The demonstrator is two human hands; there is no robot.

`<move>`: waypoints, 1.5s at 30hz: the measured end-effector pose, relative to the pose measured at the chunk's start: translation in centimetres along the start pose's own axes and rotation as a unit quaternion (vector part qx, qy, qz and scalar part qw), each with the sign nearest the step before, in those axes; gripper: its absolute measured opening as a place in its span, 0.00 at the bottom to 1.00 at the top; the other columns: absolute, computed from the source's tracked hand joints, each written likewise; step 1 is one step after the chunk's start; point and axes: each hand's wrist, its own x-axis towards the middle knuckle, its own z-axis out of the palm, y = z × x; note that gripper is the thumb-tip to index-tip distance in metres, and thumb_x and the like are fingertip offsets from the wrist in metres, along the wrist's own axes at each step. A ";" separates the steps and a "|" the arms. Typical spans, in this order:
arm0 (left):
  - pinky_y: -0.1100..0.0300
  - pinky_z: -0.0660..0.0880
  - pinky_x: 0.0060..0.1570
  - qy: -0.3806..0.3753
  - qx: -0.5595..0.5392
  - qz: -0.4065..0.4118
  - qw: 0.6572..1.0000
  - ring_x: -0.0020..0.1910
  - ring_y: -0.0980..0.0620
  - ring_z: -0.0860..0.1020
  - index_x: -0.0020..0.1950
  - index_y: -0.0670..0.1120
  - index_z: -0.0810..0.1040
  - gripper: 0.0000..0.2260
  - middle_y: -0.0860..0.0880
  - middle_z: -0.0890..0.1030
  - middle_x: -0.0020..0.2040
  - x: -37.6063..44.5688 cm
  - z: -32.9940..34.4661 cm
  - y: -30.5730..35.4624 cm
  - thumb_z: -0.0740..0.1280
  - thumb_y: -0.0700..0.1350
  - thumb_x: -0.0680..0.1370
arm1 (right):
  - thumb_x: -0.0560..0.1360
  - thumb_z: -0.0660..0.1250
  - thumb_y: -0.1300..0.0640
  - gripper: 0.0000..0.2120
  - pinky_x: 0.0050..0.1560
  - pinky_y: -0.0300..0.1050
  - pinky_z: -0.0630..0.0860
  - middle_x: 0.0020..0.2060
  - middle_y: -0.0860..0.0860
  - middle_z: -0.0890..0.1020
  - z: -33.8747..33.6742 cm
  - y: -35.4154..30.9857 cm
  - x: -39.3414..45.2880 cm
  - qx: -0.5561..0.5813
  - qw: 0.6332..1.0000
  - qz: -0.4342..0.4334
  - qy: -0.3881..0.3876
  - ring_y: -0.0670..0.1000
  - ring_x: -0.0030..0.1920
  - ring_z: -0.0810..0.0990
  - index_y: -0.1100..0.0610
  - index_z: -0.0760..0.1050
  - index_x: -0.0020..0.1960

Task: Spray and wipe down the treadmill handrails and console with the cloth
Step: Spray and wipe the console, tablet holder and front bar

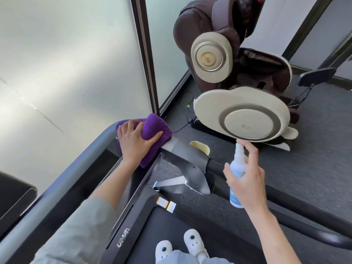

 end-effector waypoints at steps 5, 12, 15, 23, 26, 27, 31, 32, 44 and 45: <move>0.47 0.67 0.59 -0.001 -0.079 -0.033 0.996 0.57 0.41 0.71 0.51 0.46 0.81 0.27 0.47 0.77 0.55 -3.5 1.0 2.9 0.66 0.69 0.68 | 0.73 0.71 0.65 0.32 0.41 0.45 0.72 0.41 0.42 0.74 0.5 -0.2 -0.7 -0.014 1.000 0.004 0.010 0.44 0.34 0.75 0.37 0.63 0.65; 0.44 0.67 0.57 -0.013 0.030 0.008 0.999 0.56 0.39 0.71 0.58 0.45 0.77 0.28 0.42 0.75 0.58 -4.5 -1.8 -4.3 0.62 0.67 0.72 | 0.73 0.71 0.66 0.32 0.43 0.48 0.74 0.43 0.46 0.77 1.3 -1.3 0.2 -0.012 1.000 -0.004 0.004 0.51 0.35 0.77 0.40 0.63 0.66; 0.45 0.62 0.62 -0.007 0.055 -0.029 0.998 0.60 0.39 0.69 0.58 0.46 0.77 0.28 0.44 0.75 0.59 -5.0 -1.9 -4.8 0.61 0.67 0.72 | 0.73 0.71 0.66 0.31 0.43 0.47 0.74 0.43 0.47 0.78 1.8 -1.9 0.2 -0.004 1.000 -0.007 0.005 0.54 0.35 0.77 0.42 0.64 0.67; 0.43 0.59 0.67 -0.015 -0.077 -0.116 0.990 0.65 0.43 0.65 0.60 0.51 0.77 0.27 0.49 0.71 0.63 -3.8 0.5 2.4 0.60 0.69 0.72 | 0.73 0.71 0.67 0.31 0.41 0.25 0.69 0.44 0.41 0.76 3.0 -2.3 0.1 -0.017 1.000 -0.025 0.005 0.40 0.39 0.75 0.43 0.64 0.66; 0.42 0.58 0.69 -0.025 -0.051 -0.036 0.998 0.63 0.43 0.67 0.56 0.52 0.80 0.27 0.50 0.75 0.59 -2.6 0.6 2.8 0.60 0.70 0.71 | 0.73 0.70 0.66 0.30 0.43 0.41 0.76 0.39 0.42 0.76 2.7 -2.1 -0.1 -0.018 1.000 0.002 0.019 0.49 0.35 0.77 0.42 0.64 0.67; 0.42 0.58 0.69 -0.038 -0.042 -0.016 0.998 0.62 0.43 0.68 0.55 0.52 0.80 0.27 0.51 0.76 0.59 -2.0 0.5 2.9 0.60 0.71 0.71 | 0.73 0.70 0.66 0.30 0.44 0.49 0.76 0.39 0.44 0.76 2.6 -2.1 -0.2 -0.021 1.000 0.010 0.020 0.55 0.35 0.78 0.42 0.64 0.67; 0.44 0.59 0.68 -0.088 -0.028 0.025 0.995 0.60 0.46 0.70 0.54 0.55 0.80 0.25 0.55 0.77 0.56 -1.0 0.8 4.4 0.62 0.72 0.70 | 0.74 0.68 0.66 0.30 0.44 0.60 0.78 0.39 0.52 0.79 2.4 -1.7 -0.8 -0.025 0.998 0.044 0.022 0.64 0.34 0.78 0.41 0.63 0.67; 0.45 0.59 0.68 -0.091 -0.026 0.033 0.995 0.60 0.47 0.70 0.55 0.56 0.80 0.25 0.55 0.78 0.56 -1.2 0.9 4.7 0.61 0.72 0.70 | 0.74 0.68 0.66 0.30 0.45 0.60 0.78 0.39 0.53 0.79 2.4 -1.7 -1.0 -0.026 0.998 0.050 0.028 0.64 0.34 0.79 0.41 0.63 0.67; 0.47 0.63 0.63 -0.073 -0.045 0.037 0.996 0.57 0.47 0.71 0.50 0.55 0.79 0.23 0.55 0.78 0.54 -6.1 2.5 10.1 0.60 0.72 0.71 | 0.74 0.70 0.64 0.29 0.41 0.51 0.74 0.43 0.49 0.80 -3.3 2.4 -5.9 -0.076 0.992 0.078 0.063 0.58 0.37 0.77 0.43 0.64 0.67; 0.47 0.63 0.61 -0.069 -0.050 0.030 0.996 0.57 0.47 0.71 0.49 0.55 0.79 0.23 0.55 0.78 0.54 -6.3 2.4 10.2 0.61 0.71 0.71 | 0.74 0.71 0.63 0.29 0.42 0.49 0.72 0.47 0.48 0.81 -4.0 2.8 -6.1 -0.082 0.993 0.070 0.055 0.57 0.38 0.78 0.43 0.64 0.67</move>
